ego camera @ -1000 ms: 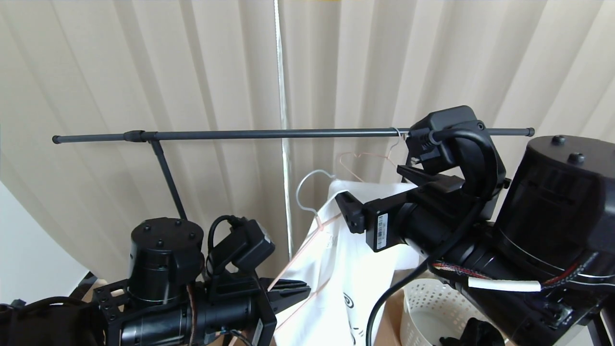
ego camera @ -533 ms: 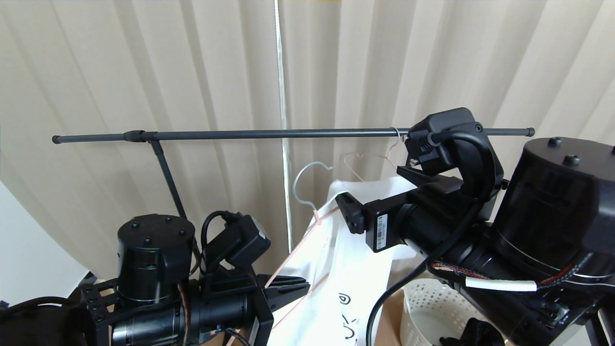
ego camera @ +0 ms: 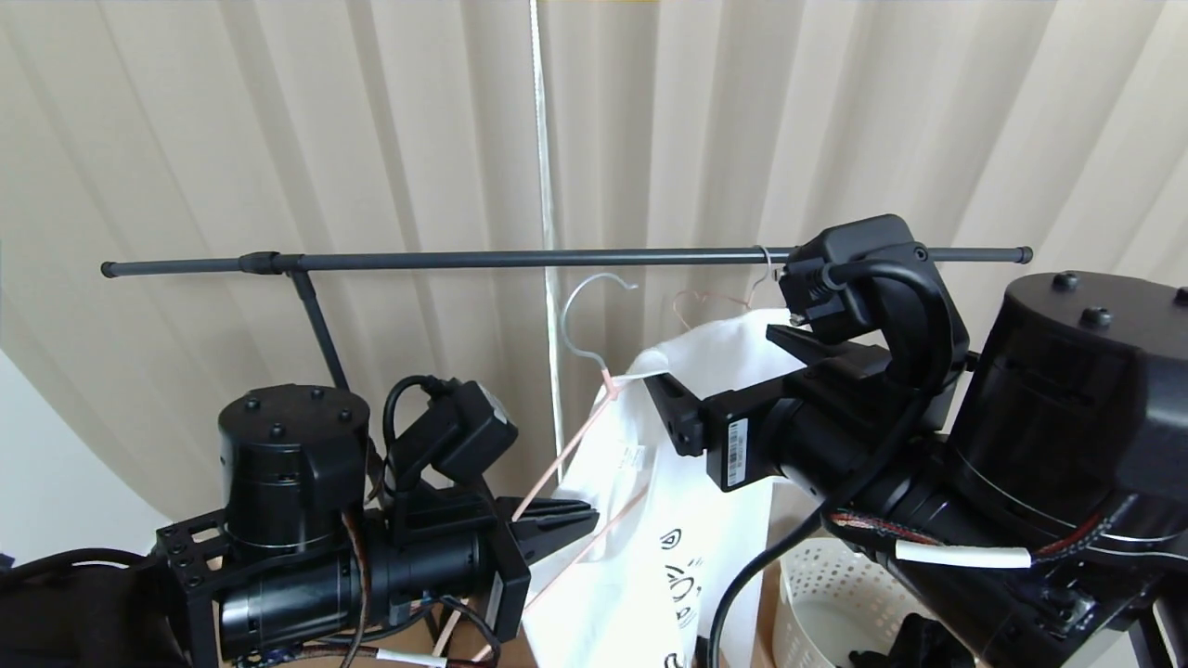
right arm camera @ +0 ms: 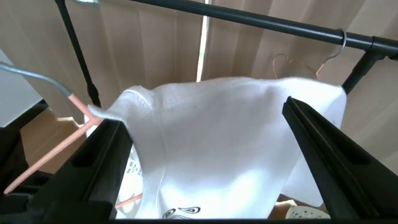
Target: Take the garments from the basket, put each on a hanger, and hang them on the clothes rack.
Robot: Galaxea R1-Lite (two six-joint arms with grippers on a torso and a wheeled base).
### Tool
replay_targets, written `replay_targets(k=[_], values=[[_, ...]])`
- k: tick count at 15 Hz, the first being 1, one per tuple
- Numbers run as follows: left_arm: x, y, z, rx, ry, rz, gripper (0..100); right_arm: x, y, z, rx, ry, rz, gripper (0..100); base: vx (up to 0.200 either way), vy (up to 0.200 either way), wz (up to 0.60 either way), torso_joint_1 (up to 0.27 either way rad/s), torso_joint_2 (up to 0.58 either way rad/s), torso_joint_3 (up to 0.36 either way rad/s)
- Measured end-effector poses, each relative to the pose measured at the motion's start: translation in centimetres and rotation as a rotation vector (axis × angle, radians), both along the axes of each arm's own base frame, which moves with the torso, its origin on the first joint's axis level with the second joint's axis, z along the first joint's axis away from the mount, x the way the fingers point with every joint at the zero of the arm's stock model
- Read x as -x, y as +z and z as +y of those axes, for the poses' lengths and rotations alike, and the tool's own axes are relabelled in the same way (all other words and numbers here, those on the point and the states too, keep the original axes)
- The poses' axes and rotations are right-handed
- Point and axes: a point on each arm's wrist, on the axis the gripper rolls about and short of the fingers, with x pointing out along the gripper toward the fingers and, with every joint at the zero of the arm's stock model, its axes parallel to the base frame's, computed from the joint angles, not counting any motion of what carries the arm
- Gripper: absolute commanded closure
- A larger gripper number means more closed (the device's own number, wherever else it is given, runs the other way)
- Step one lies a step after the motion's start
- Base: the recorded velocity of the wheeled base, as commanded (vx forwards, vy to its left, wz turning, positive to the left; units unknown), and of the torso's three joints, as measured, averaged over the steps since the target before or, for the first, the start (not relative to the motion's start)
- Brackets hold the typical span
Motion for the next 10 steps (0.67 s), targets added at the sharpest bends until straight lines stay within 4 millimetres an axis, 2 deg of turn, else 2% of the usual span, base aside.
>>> replay_targets(k=[5,8,10], values=[[-0.7,0.6,0.5,0.039,0.032,-0.04,100,0.3,-1.3,-0.3,0.07,0.043,0.02,0,0.0,0.0,0.0,0.0,0.0,0.0],[-0.8,0.2,1.1,0.029,0.042,-0.034,100,0.8,-2.5,-0.9,0.128,0.107,0.042,0,0.0,0.0,0.0,0.0,0.0,0.0],[-1.2,-0.1,1.8,0.025,0.041,-0.029,100,1.3,-2.3,-1.7,0.138,0.197,0.045,0,0.0,0.0,0.0,0.0,0.0,0.0]])
